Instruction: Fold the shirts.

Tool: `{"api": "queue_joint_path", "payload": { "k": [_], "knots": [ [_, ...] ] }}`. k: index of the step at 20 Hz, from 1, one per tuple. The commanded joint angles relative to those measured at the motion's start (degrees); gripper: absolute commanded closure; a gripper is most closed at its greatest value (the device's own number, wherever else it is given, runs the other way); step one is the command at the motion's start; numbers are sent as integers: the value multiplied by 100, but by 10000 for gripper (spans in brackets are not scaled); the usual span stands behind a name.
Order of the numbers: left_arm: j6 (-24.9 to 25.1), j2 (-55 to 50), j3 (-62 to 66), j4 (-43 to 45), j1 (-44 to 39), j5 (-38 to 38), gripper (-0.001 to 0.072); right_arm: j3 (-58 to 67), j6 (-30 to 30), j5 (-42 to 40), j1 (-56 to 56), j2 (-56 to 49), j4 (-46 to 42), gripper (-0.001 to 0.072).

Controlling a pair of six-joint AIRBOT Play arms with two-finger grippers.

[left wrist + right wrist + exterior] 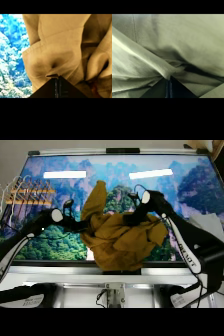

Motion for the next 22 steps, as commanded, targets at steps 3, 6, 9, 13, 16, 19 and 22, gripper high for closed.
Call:
{"api": "queue_joint_path", "payload": {
  "k": [3,6,9,13,16,19,22],
  "knots": [
    [50,72,352,44,0,74,661,9,-393,-286,4,485,81,650],
    [260,249,1095,442,-17,-2,662,9,-1014,-1353,4,1342,-184,651],
    [260,442,2262,1095,-22,-37,662,9,-1419,-2750,7,2245,-195,651],
    [256,498,4682,1624,-22,243,662,245,-1493,-5357,4,2992,-306,652],
    [260,518,6708,1582,-188,975,662,1123,-1587,-6854,4,3060,-304,652],
    [297,1150,6835,1585,-396,1860,661,2011,-1593,-6553,7,3163,-304,651],
    [321,1978,5639,1596,-415,839,663,2124,-1587,-4385,4,3563,-629,651]
  ]
}}
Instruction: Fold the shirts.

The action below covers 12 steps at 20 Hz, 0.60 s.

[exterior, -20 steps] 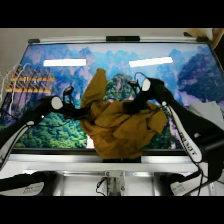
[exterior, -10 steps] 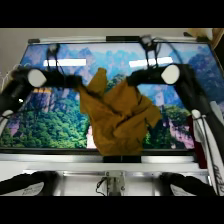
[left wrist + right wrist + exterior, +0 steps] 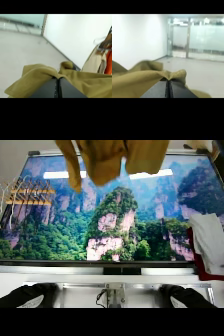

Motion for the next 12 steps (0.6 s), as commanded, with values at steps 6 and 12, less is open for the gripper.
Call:
{"api": "queue_joint_path", "payload": {
  "k": [6,12],
  "knots": [
    [-505,737,-3954,129,-295,-2094,663,-1473,1436,6699,2,289,-1202,651],
    [-2133,743,-7434,-321,-1355,-898,662,-5447,1609,5984,0,286,-822,634]
  ]
}}
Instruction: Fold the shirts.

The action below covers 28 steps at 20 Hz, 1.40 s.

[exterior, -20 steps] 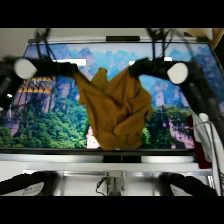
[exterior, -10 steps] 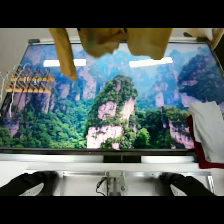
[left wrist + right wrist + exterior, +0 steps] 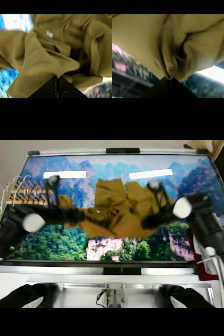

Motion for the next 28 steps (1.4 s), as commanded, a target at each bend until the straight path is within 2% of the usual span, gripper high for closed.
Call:
{"api": "queue_joint_path", "payload": {
  "k": [1,2,3,6,8,10,11,13,14,19,23,28],
  "knots": [
    [-741,24,-1534,-411,-702,551,662,-1792,195,4,0,7,341,514],
    [-741,24,-1578,-385,-968,649,662,-1845,46,52,0,9,476,144],
    [-741,33,-1574,-389,-1189,831,662,-1762,-57,151,-2,7,570,24],
    [-741,94,-1572,-387,-1541,1034,662,-667,-48,481,-2,9,417,24],
    [-739,142,-1574,-385,-1565,944,662,470,111,63,-2,0,109,27],
    [-741,223,-1572,-350,-1561,986,662,1488,577,-990,-2,-177,-402,167],
    [-743,256,-1572,-317,-1554,1029,662,1943,708,-1283,-2,-459,-560,165],
    [-863,264,-1572,-319,-1523,1294,662,2643,717,-1211,0,-1309,-562,144],
    [-911,264,-1572,-319,-1517,1440,662,2857,719,-1080,0,-1764,-474,51],
    [-909,264,-1572,-317,-1517,1598,662,3558,800,-83,0,-3829,260,43],
    [-907,264,-1572,-317,-1519,1598,662,3582,1335,-551,0,-4503,518,43],
    [-905,262,-1572,-317,-1517,1622,662,3580,1333,-793,2,-4717,918,44]
  ]
}}
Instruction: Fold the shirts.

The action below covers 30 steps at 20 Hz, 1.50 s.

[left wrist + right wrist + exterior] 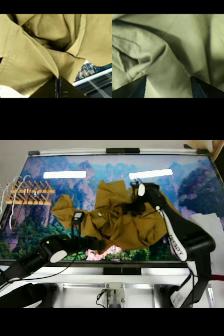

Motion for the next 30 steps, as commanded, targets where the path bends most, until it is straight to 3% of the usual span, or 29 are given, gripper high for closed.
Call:
{"api": "queue_joint_path", "payload": {
  "k": [1,2,3,4,8,11,14,16,18,20,22,24,26,30],
  "knots": [
    [4,2,-4,7,2,24,662,31,90,-225,7,-188,302,90],
    [17,2,-4,7,2,24,662,31,87,-238,4,-188,334,329],
    [15,4,-4,20,2,24,662,31,85,-227,4,-181,358,613],
    [15,4,-2,52,2,24,662,31,44,-203,2,-142,402,647],
    [22,116,81,85,507,22,661,31,-828,-321,2,699,0,651],
    [393,319,822,87,1663,28,661,129,-1768,-990,2,1919,-291,651],
    [684,492,2249,-131,2828,26,662,551,-1919,-1305,4,3097,-20,651],
    [1231,636,3165,-374,3191,2,661,577,-1998,-1222,4,3845,125,651],
    [1652,789,3805,-387,3213,-363,661,577,-1950,-623,2,4478,109,651],
    [1753,929,3985,-387,3108,-1298,661,525,-1510,496,4,4815,57,651],
    [1989,960,3748,-382,2844,-2629,663,173,-1078,1644,4,4972,179,651],
    [2009,990,2920,-343,2437,-3333,663,-761,-850,2085,4,5187,243,651],
    [1687,1045,1690,-334,1947,-3143,663,-2013,-688,1917,4,5510,297,651],
    [782,1043,-22,-345,1154,-1725,662,-3919,-452,1287,9,5890,1019,651]
  ]
}}
